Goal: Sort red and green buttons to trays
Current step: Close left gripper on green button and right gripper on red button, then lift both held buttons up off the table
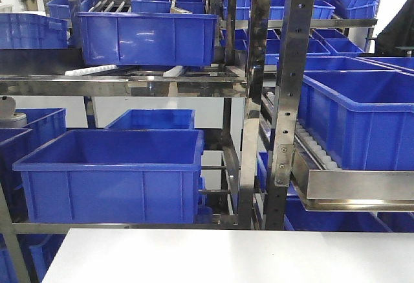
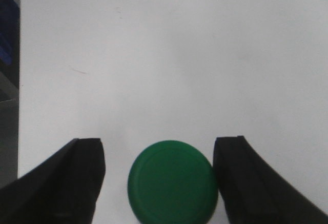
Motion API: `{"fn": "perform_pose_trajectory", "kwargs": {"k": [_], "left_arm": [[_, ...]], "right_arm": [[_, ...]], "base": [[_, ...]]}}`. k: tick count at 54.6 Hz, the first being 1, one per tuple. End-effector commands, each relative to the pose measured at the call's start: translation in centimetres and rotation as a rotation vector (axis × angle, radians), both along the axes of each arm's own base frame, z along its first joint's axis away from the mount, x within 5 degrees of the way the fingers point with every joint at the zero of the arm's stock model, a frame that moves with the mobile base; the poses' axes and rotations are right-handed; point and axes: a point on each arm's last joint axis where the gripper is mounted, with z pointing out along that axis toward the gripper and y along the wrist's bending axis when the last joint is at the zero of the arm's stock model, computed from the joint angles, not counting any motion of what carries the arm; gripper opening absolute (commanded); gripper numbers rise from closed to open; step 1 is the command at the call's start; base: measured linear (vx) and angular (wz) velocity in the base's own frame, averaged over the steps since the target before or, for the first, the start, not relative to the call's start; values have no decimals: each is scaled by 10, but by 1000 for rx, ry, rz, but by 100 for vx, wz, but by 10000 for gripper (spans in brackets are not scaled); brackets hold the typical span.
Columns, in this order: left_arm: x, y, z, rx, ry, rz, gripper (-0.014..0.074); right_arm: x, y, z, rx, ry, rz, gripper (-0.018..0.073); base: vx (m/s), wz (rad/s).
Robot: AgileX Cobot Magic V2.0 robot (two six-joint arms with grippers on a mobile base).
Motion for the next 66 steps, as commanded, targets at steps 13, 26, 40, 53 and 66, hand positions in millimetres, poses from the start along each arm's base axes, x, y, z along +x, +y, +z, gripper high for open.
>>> {"fn": "perform_pose_trajectory", "kwargs": {"k": [13,26,40,53,66], "left_arm": [[14,-3,-1,-21,-79,24,561],[14,-3,-3,-22,-78,24,402],[14,-3,-2,-22,-80,24,105],[14,-3,-2,-21,-81,24,-8],[14,-3,-2,-21,-81,24,-6]], "right_arm": [[6,-1,18,-17,-109,3,468],[5,-2,5,-12,35,-12,466],[32,-11,-18,-24,220,-71,498],[62,-11,-42,-15,299,-32,512],[83,-9,-59,-2,301,3,512]], "base": [[0,0],[0,0],[0,0],[0,0],[0,0]]}}
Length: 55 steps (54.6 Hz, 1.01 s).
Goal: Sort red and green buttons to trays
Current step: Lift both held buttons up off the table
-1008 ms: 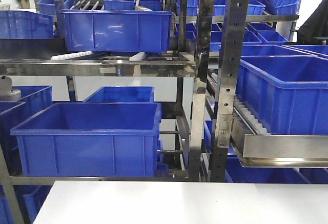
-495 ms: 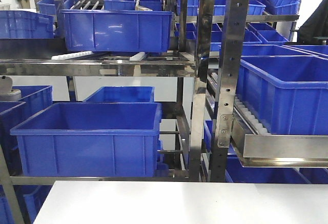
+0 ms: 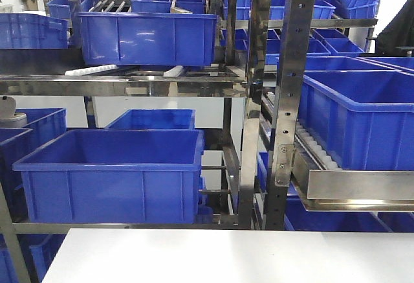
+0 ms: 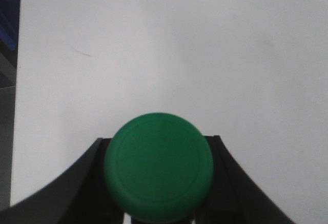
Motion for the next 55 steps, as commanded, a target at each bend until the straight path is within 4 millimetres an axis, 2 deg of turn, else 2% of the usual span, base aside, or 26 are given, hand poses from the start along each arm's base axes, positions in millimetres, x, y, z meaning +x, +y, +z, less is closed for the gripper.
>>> {"fn": "perform_pose_trajectory", "kwargs": {"k": [1,10,11,21,35,55], "left_arm": [[9,-3,14,-33,-112,5,-6],[9,-3,14,-33,-112,5,-6],[9,-3,14,-33,-112,5,-6],[9,-3,14,-33,-112,5,-6],[10,-3,14,-36,-120,6,-6],[11,-4,17,-43,-152,6,-6]], "right_arm": [[17,0,8,-7,-102,31,512],[24,0,-6,4,-47,35,512],[31,1,-16,1,-36,62,512],[37,-1,-16,3,-31,53,512],[52,-15,-9,-4,-58,1,512],[58,-15,-30,12,24,6,511]], "base": [[0,0],[0,0],[0,0],[0,0],[0,0],[0,0]]}}
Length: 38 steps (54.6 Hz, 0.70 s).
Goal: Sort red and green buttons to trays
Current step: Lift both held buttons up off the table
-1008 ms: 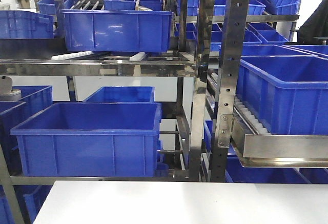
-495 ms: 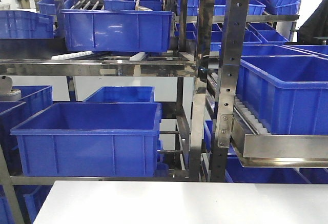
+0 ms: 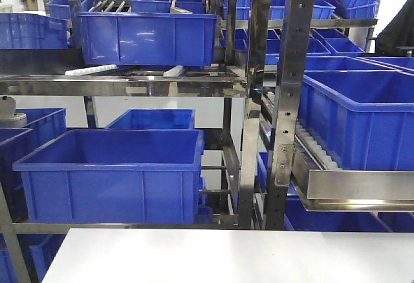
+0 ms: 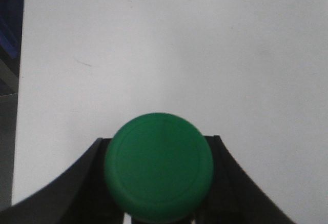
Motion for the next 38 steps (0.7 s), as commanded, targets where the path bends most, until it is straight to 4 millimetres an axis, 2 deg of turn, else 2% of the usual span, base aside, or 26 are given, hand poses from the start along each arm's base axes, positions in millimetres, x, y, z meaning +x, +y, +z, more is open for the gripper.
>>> {"fn": "perform_pose_trajectory", "kwargs": {"k": [1,11,17,28,38], "left_arm": [[10,-3,15,-37,-125,6,-6],[10,-3,15,-38,-129,6,-6],[10,-3,15,-38,-129,6,-6],[10,-3,16,-39,-133,6,-6],[11,-4,17,-42,-148,6,-6]], "right_arm": [[11,-2,8,-5,-78,11,511],[12,-2,-1,1,-40,11,501],[13,-2,-6,5,-19,10,459],[13,-2,-10,8,-1,10,311],[15,-2,-8,9,-31,15,131]], "base": [[0,0],[0,0],[0,0],[0,0],[0,0]]}}
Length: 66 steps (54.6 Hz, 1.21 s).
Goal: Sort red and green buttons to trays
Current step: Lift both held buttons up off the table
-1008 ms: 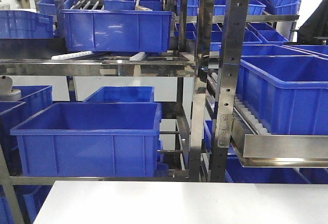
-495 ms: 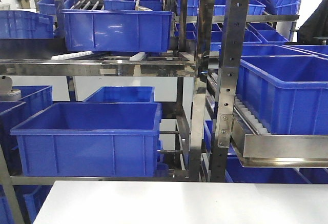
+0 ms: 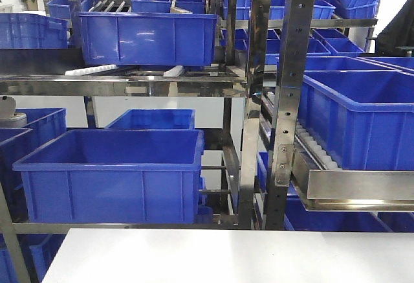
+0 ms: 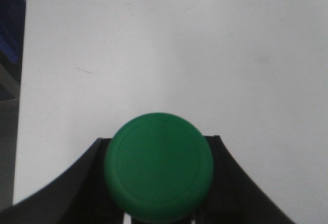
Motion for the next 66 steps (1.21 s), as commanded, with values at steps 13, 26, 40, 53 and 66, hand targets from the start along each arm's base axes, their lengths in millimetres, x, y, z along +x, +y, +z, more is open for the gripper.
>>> {"fn": "perform_pose_trajectory", "kwargs": {"k": [13,26,40,53,66], "left_arm": [[10,-4,27,-52,-194,-4,-6],[3,-2,62,-90,-336,-5,-6],[-14,2,104,-151,-484,3,-6],[-20,1,170,-111,-571,-61,-6],[-33,5,231,-156,-720,-47,-6]], "right_arm": [[11,-1,21,-15,-143,17,-15],[5,0,61,-77,-318,69,-12],[-15,35,118,-105,-583,246,-10],[-32,77,164,-8,-769,408,-9],[-31,97,228,46,-904,468,-9]], "base": [[0,0],[0,0],[0,0],[0,0],[0,0]]}}
